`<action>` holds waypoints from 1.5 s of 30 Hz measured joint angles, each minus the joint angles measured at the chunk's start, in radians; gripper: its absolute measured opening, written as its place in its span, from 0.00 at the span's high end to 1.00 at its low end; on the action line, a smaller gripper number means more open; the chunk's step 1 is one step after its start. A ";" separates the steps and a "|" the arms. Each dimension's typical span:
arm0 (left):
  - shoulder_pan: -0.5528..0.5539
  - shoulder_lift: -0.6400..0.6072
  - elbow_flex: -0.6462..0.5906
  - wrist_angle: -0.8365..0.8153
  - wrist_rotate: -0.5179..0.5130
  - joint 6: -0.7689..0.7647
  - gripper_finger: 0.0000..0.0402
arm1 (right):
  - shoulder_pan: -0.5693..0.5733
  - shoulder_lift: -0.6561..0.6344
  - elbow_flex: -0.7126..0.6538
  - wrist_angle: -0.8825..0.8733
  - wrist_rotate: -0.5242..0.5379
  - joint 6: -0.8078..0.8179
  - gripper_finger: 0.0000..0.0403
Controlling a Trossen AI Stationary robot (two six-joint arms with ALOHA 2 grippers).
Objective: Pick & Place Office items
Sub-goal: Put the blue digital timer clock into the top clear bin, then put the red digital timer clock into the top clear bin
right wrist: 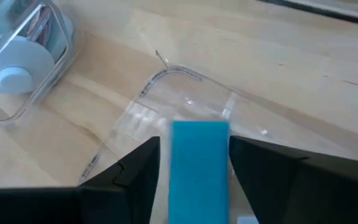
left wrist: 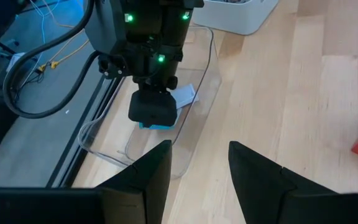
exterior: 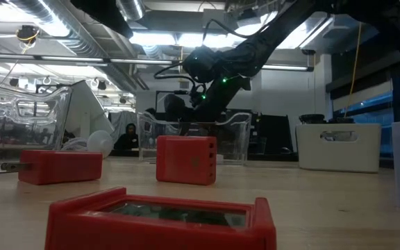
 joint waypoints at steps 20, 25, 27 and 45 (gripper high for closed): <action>0.000 0.000 0.000 0.001 -0.006 0.018 0.61 | 0.051 -0.334 0.000 -0.460 -0.205 -0.387 0.31; 0.000 0.000 0.000 0.001 -0.002 0.025 0.61 | 0.165 -0.453 0.000 -0.733 -0.203 -0.415 0.33; 0.000 0.000 0.000 0.001 -0.002 0.025 0.61 | 0.225 -0.480 0.000 -0.816 -0.195 -0.414 0.33; 0.000 0.035 0.000 0.117 0.217 0.025 0.59 | 0.587 -0.489 0.000 -0.934 -0.158 -0.283 0.34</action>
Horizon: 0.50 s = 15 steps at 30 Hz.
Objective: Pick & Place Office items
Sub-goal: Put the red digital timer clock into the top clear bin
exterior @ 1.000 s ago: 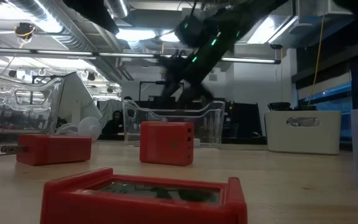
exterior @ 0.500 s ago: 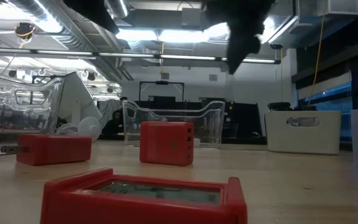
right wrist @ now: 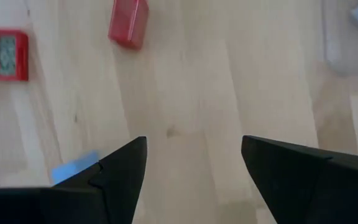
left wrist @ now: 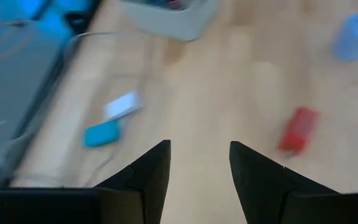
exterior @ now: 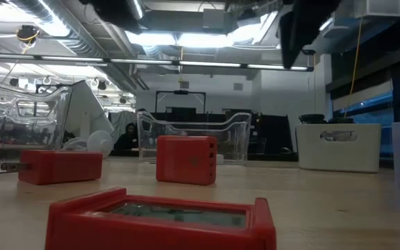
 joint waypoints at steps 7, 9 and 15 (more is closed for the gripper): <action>-0.025 0.146 0.000 0.245 0.254 0.042 0.49 | 0.045 0.000 0.000 -0.074 0.000 0.076 0.34; -0.043 0.199 0.000 0.317 0.327 0.041 0.46 | 0.053 0.000 0.000 -0.083 0.000 0.092 0.34; -0.122 0.358 0.000 0.512 0.444 0.056 0.41 | 0.082 0.000 0.000 -0.094 0.006 0.117 0.34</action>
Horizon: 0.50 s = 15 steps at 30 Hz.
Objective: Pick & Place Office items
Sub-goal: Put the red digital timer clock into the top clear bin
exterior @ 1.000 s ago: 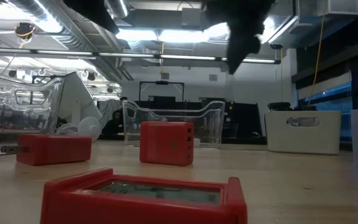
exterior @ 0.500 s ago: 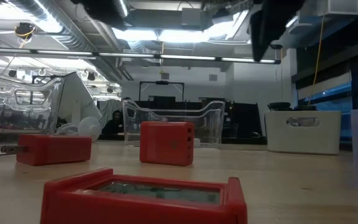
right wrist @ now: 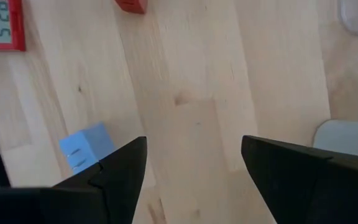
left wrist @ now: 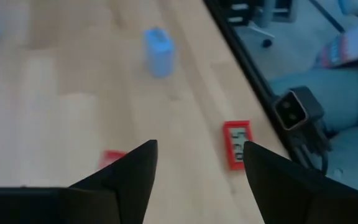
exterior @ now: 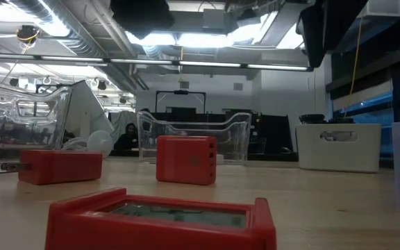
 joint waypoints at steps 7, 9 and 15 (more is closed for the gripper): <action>-0.079 0.189 0.000 0.201 -0.017 -0.003 0.41 | 0.024 0.000 0.000 -0.001 0.053 0.039 0.34; -0.094 0.224 0.000 0.241 -0.024 -0.010 0.41 | 0.030 0.000 0.000 0.000 0.055 0.050 0.34; -0.117 0.304 0.000 0.313 -0.065 -0.013 0.41 | 0.050 0.000 0.000 0.000 0.070 0.071 0.34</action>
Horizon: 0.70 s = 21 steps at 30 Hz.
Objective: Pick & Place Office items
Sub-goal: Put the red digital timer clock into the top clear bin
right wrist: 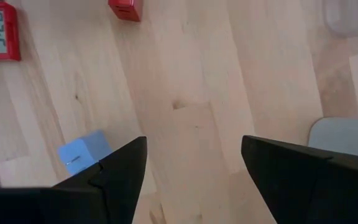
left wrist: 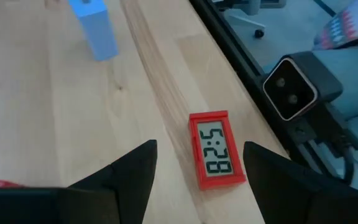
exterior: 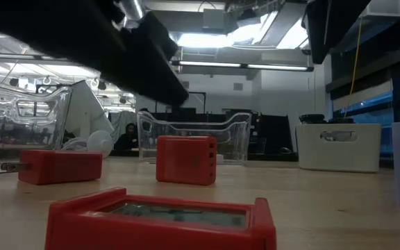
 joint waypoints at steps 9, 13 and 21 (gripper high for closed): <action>0.006 0.106 0.000 0.145 0.082 -0.048 0.41 | 0.009 0.000 0.000 0.002 0.014 0.000 0.34; 0.006 0.131 0.000 0.186 0.113 -0.091 0.41 | 0.009 0.000 0.000 0.001 0.016 -0.001 0.34; 0.003 0.140 0.000 0.192 0.112 -0.092 0.41 | 0.009 0.000 0.000 0.001 0.027 -0.004 0.34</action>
